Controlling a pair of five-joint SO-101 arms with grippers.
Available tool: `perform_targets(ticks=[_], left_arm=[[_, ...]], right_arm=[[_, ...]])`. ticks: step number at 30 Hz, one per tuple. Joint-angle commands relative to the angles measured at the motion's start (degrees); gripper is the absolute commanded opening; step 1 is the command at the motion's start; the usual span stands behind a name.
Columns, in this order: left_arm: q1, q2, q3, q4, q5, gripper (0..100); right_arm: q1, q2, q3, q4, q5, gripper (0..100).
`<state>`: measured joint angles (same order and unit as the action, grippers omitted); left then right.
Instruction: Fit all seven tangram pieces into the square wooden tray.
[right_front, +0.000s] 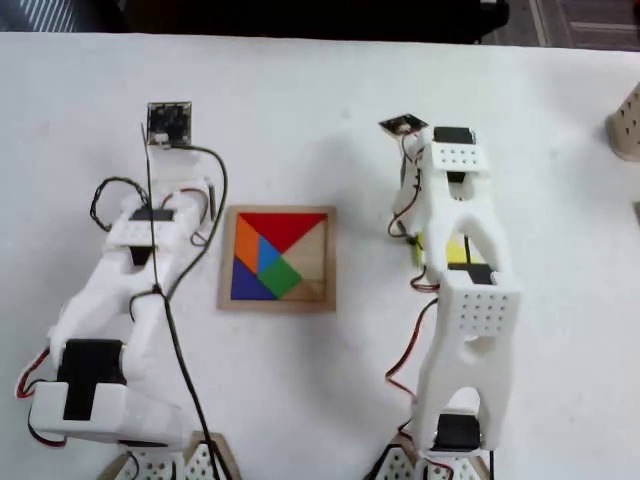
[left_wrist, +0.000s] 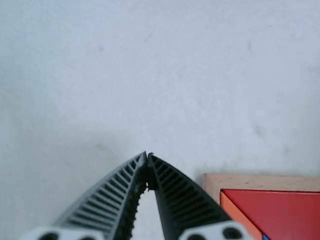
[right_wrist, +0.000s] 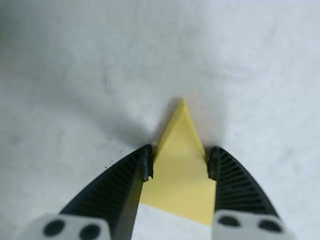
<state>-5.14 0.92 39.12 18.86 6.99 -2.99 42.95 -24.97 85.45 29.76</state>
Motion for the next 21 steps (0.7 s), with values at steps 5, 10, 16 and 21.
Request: perform_targets(ticks=[5,10,16,21], left_arm=[[-0.3,-0.9,-3.8,-1.1,-0.5,2],[-0.3,-0.9,-3.9,-1.1,-0.5,2],[-0.3,-0.9,-3.9,-1.1,-0.5,2],[-0.3,-0.9,-3.9,-1.1,-0.5,2]], right_arm=[[-2.0,-5.3,-3.3,11.3,9.5,31.7],[-0.6,-7.2,0.5,11.6,11.6,35.5],[-0.2,-7.8,9.8,4.8,13.8,35.5],[1.3,-7.6,11.7,1.2,14.2,35.5]])
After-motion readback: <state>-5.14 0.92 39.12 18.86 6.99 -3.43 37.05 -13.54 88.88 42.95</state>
